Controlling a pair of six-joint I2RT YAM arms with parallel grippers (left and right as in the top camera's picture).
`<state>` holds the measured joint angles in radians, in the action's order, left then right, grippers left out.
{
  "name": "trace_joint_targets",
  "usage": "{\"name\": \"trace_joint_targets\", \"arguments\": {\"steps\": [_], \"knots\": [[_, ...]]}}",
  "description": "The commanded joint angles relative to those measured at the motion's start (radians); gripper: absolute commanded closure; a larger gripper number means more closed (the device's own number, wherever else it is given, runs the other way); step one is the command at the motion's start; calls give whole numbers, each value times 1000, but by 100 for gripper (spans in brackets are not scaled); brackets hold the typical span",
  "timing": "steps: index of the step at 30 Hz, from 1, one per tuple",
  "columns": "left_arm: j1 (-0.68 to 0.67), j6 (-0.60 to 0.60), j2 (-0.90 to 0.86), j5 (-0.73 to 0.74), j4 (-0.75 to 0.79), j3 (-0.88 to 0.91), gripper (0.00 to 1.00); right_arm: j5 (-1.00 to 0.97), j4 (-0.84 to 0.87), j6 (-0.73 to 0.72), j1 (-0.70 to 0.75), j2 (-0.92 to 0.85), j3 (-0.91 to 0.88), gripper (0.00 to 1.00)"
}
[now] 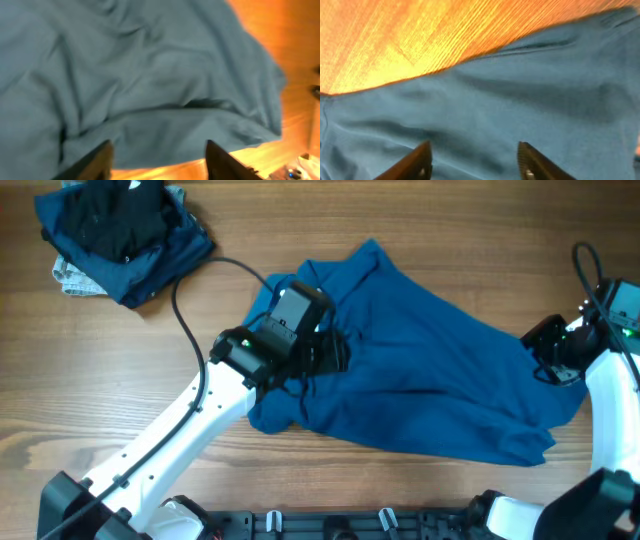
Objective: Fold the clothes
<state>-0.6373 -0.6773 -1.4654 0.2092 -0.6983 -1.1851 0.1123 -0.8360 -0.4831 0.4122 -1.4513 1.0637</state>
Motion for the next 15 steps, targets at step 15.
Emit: {"name": "trace_joint_targets", "arguments": {"steps": [15], "knots": [[83, 229, -465, 80, 223, -372, 96, 46, 14, 13, 0, -182, 8, 62]]}}
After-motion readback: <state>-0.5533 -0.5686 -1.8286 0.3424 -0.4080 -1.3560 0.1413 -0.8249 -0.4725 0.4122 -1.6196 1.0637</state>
